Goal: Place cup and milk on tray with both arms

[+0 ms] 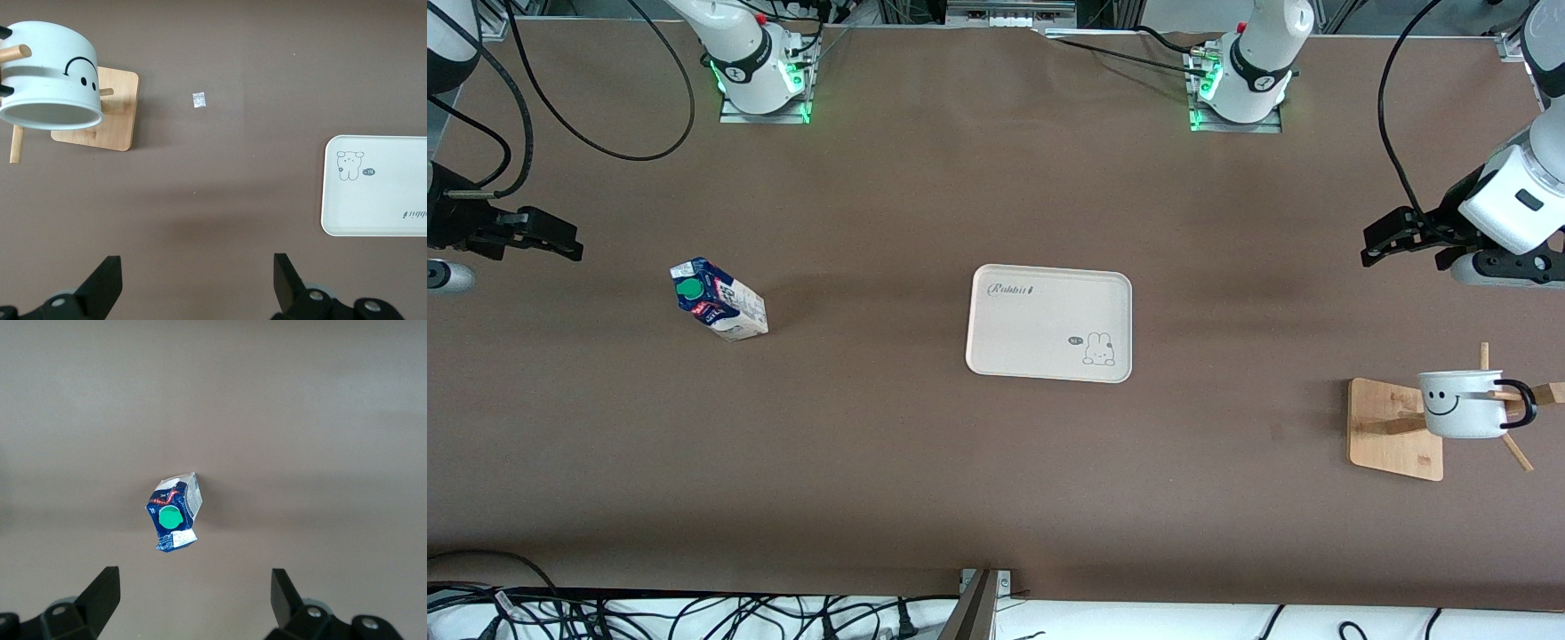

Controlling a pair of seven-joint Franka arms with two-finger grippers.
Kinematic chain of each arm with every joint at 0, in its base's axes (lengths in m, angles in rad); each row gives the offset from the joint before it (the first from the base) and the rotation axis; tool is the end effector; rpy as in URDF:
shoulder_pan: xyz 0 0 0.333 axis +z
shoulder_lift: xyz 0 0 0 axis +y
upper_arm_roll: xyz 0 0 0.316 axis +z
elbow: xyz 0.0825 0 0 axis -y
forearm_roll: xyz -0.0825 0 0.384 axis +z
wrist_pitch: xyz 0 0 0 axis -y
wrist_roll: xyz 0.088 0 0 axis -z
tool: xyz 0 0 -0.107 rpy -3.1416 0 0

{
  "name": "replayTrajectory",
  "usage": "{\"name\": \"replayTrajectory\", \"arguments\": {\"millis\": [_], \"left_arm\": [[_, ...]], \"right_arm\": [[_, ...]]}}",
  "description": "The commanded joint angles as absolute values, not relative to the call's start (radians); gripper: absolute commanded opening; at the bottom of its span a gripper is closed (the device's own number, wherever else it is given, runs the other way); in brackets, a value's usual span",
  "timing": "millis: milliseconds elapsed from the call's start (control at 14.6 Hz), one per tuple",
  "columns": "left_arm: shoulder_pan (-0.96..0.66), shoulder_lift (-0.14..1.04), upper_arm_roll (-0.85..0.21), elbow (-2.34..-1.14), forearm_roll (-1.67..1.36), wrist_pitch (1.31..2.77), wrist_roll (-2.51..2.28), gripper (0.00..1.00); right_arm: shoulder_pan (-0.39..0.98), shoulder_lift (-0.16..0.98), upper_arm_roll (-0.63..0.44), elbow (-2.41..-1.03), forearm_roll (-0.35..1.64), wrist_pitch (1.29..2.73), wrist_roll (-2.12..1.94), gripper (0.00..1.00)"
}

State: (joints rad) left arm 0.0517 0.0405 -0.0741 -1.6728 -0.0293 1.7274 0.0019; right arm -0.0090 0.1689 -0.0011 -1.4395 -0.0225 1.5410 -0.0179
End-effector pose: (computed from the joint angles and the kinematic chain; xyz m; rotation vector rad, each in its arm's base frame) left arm 0.5763 -0.0149 0.5669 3.1092 -0.0309 0.0216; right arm 0.6018 -0.0085 0.5860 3.1180 0.0123 -0.1056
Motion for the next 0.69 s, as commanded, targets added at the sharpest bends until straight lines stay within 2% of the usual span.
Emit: {"name": "replayTrajectory", "arguments": {"millis": [0, 619], "left_arm": [[0.054, 0.054, -0.081, -1.641, -0.006, 1.71, 0.009, 1.0], [0.052, 0.052, -0.083, -1.638, -0.006, 1.71, 0.009, 1.0]], "right_arm": [[-0.014, 0.181, 0.003, -1.41, -0.023, 1.517, -0.017, 1.0], [-0.012, 0.181, 0.003, -1.41, -0.023, 1.509, -0.017, 1.0]]}}
